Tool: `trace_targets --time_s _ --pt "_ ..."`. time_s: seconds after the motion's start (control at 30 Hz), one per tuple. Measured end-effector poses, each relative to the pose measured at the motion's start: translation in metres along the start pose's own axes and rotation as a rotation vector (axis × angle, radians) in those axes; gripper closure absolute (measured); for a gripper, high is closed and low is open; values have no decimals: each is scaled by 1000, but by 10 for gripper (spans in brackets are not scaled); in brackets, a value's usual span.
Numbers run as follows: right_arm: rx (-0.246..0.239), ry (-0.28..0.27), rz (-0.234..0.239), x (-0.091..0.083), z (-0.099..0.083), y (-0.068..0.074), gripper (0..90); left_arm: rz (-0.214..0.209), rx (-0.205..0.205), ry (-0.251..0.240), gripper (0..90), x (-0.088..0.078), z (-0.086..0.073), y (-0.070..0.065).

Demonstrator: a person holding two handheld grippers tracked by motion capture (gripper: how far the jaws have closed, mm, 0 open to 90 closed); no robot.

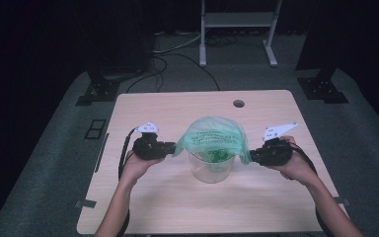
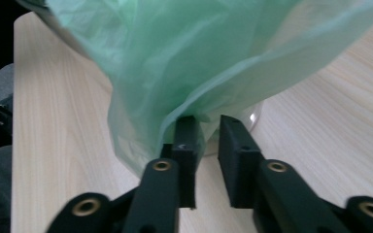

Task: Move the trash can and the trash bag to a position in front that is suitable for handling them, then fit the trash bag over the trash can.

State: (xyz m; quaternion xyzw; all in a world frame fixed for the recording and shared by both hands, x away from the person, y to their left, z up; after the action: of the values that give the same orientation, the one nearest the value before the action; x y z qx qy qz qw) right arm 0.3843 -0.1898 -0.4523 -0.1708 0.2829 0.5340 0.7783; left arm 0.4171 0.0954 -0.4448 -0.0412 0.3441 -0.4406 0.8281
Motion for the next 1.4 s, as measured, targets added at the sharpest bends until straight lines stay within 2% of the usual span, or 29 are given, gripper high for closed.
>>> trace_targets --time_s 0.13,0.17,0.27,0.5,0.6,0.73,0.93,1.03,1.2,1.33,1.4 --pt "5 -16 -6 -11 -1 -1 669 7 6 -18 522 -4 6 -2" --pt "6 -25 -15 -19 -1 -3 629 14 24 -20 485 -7 9 -3" --pt "-5 -30 -29 -28 2 -4 593 16 34 -32 422 -14 15 -4" --pt "-32 -92 -42 -49 24 -2 555 -3 55 -70 347 -30 23 -10" --pt "-42 -117 -31 -52 33 3 537 -12 58 -73 317 -33 22 -13" --pt "-67 -116 -16 -49 40 10 526 -40 69 -67 298 -33 20 -18" --pt "-92 -121 12 -43 48 18 531 -73 87 -53 296 -31 20 -25" --pt "-96 -110 -3 -40 48 16 550 -86 103 -40 299 -30 21 -27" --pt "-79 -85 -21 -35 43 8 616 -132 99 -11 333 -25 20 -30" --pt "-67 -74 -29 -31 40 4 685 -146 99 24 439 -20 16 -31" --pt "-68 -63 -44 -28 38 1 760 -159 99 46 523 -16 11 -32"
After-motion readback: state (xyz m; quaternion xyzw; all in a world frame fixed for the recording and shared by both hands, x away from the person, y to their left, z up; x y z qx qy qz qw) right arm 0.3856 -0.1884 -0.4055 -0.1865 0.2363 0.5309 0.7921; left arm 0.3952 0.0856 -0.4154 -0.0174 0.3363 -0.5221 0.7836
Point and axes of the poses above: each handheld gripper's, and its own axes: x roughly forward along the jaws, z roughly out of its top, y roughly to its left, the point moved 9 cm from there along x, roughly forward along the jaws, and after that the axes turned 10 degrees about -x, right-handed, at the moved point
